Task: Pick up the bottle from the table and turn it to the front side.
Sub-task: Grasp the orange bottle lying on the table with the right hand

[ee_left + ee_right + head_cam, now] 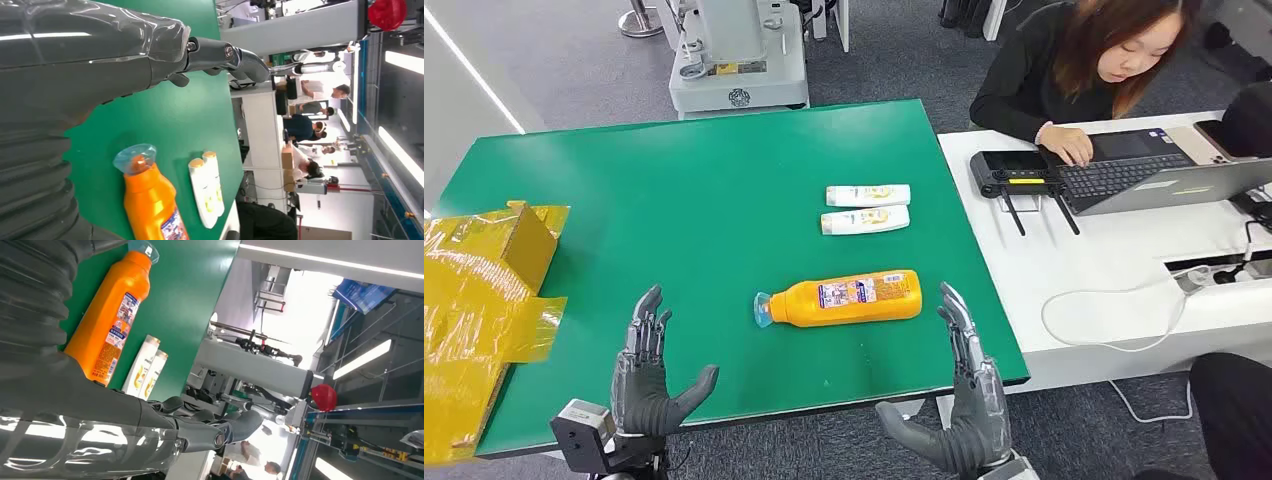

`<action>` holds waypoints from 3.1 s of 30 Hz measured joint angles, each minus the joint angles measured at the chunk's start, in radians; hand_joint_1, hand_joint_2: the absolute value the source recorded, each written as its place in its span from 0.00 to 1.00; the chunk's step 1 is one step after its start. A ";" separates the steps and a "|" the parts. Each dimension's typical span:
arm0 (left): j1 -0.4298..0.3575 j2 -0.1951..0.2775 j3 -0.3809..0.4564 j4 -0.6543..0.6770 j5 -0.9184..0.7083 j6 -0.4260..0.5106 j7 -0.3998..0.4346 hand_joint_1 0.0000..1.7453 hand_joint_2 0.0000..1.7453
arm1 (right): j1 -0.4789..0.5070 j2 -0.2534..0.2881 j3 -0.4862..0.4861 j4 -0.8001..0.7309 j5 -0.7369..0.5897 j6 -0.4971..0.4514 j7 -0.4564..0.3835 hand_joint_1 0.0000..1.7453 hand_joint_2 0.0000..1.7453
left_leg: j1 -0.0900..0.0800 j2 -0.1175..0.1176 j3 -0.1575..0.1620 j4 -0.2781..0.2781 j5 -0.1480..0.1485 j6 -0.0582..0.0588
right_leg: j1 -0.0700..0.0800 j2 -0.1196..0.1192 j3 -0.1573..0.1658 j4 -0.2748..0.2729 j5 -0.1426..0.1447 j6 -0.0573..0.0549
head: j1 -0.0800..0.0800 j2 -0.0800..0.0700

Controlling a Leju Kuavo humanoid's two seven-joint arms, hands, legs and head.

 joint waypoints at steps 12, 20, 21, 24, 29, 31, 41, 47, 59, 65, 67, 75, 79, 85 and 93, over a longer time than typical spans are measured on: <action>-0.044 -0.028 -0.014 0.031 -0.012 -0.018 0.004 0.00 1.00 | -0.019 0.000 -0.095 -0.023 0.427 -0.002 0.141 0.00 1.00 | 0.000 0.000 0.000 0.000 0.000 0.000 | 0.000 0.000 0.000 0.000 0.000 0.000 | 0.000 0.000; -0.093 -0.061 -0.030 0.069 -0.028 -0.068 0.010 0.00 1.00 | -0.154 -0.001 -0.187 0.060 0.556 0.133 0.213 0.00 1.00 | 0.000 0.000 0.000 0.000 0.001 0.001 | 0.000 0.001 0.000 0.000 0.002 0.001 | 0.000 0.000; -0.102 -0.065 -0.031 0.075 -0.029 -0.074 0.012 0.00 1.00 | -0.177 -0.003 -0.194 0.081 0.555 0.153 0.222 0.00 1.00 | 0.000 0.001 0.000 0.000 0.001 0.001 | 0.000 0.001 0.000 0.000 0.002 0.001 | 0.000 0.000; -0.125 -0.073 -0.033 0.097 -0.030 -0.087 0.014 0.00 1.00 | -0.253 -0.008 -0.208 0.168 0.495 0.225 0.231 0.00 1.00 | 0.000 0.002 0.000 0.001 0.002 0.002 | 0.000 0.002 0.000 0.000 0.003 0.001 | 0.000 0.000; -0.143 -0.082 -0.040 0.122 -0.030 -0.104 0.015 0.00 1.00 | -0.372 -0.009 -0.218 0.326 0.417 0.286 0.238 0.00 1.00 | 0.000 0.002 0.000 0.001 0.002 0.002 | 0.000 0.002 0.000 0.000 0.003 0.001 | 0.000 0.000; -0.150 -0.085 -0.047 0.129 -0.034 -0.116 0.019 0.00 1.00 | -0.424 -0.009 -0.218 0.401 0.409 0.305 0.252 0.00 1.00 | 0.000 0.002 0.000 0.001 0.003 0.003 | 0.000 0.002 0.000 0.000 0.003 0.001 | 0.000 0.000; -0.203 -0.090 -0.102 0.189 -0.021 -0.157 0.027 0.00 1.00 | -0.665 -0.008 -0.181 0.795 0.422 0.473 0.317 0.00 1.00 | -0.001 0.001 0.000 0.001 0.003 0.003 | 0.000 0.001 0.000 0.000 0.004 0.001 | 0.000 0.000; -0.240 -0.090 -0.116 0.243 -0.001 -0.161 0.005 0.00 1.00 | -0.788 -0.017 -0.108 1.004 0.469 0.546 0.312 0.00 1.00 | -0.001 0.002 0.000 0.001 0.003 0.003 | 0.000 0.002 0.000 0.000 0.004 0.002 | 0.000 0.000; -0.257 -0.091 -0.115 0.270 -0.019 -0.165 -0.003 0.00 1.00 | -0.969 -0.016 0.056 1.175 0.490 0.613 0.275 0.00 1.00 | 0.000 0.004 0.003 0.001 0.005 0.003 | 0.000 0.004 0.002 0.000 0.007 0.002 | 0.000 0.000; -0.260 -0.092 -0.104 0.270 -0.013 -0.206 0.011 0.00 1.00 | -1.005 0.020 0.103 1.222 0.461 0.630 0.277 0.00 1.00 | 0.000 0.003 0.002 0.001 0.006 0.003 | 0.000 0.003 0.002 0.001 0.007 0.002 | 0.000 0.000; -0.259 -0.092 -0.097 0.270 0.012 -0.241 0.021 0.00 1.00 | -1.013 0.032 0.113 1.235 0.444 0.642 0.277 0.00 1.00 | 0.000 0.003 0.002 0.001 0.007 0.003 | 0.000 0.003 0.002 0.001 0.007 0.002 | 0.000 0.000; -0.279 -0.091 -0.051 0.296 0.243 -0.477 0.094 0.00 1.00 | -1.056 0.069 0.128 1.288 0.361 0.755 0.276 0.00 1.00 | 0.000 0.002 0.002 0.001 0.007 0.003 | 0.000 0.002 0.002 0.001 0.007 0.002 | 0.000 0.000; -0.307 -0.092 -0.031 0.336 0.347 -0.560 0.142 0.00 1.00 | -1.074 0.084 0.127 1.318 0.307 0.826 0.284 0.00 1.00 | 0.000 0.002 0.001 0.001 0.007 0.003 | 0.000 0.002 0.001 0.001 0.007 0.002 | 0.000 0.000; -0.343 -0.096 -0.022 0.400 0.449 -0.627 0.196 0.00 1.00 | -1.093 0.105 0.119 1.365 0.241 0.921 0.330 0.00 1.00 | 0.000 0.001 0.001 0.001 0.007 0.003 | 0.000 0.002 0.001 0.001 0.007 0.002 | 0.000 0.000; -0.340 -0.097 -0.020 0.456 0.529 -0.696 0.210 0.00 1.00 | -1.096 0.105 0.131 1.396 0.267 0.995 0.328 0.00 1.00 | 0.000 0.001 0.000 0.001 0.007 0.003 | 0.000 0.002 0.001 0.001 0.007 0.002 | 0.000 0.000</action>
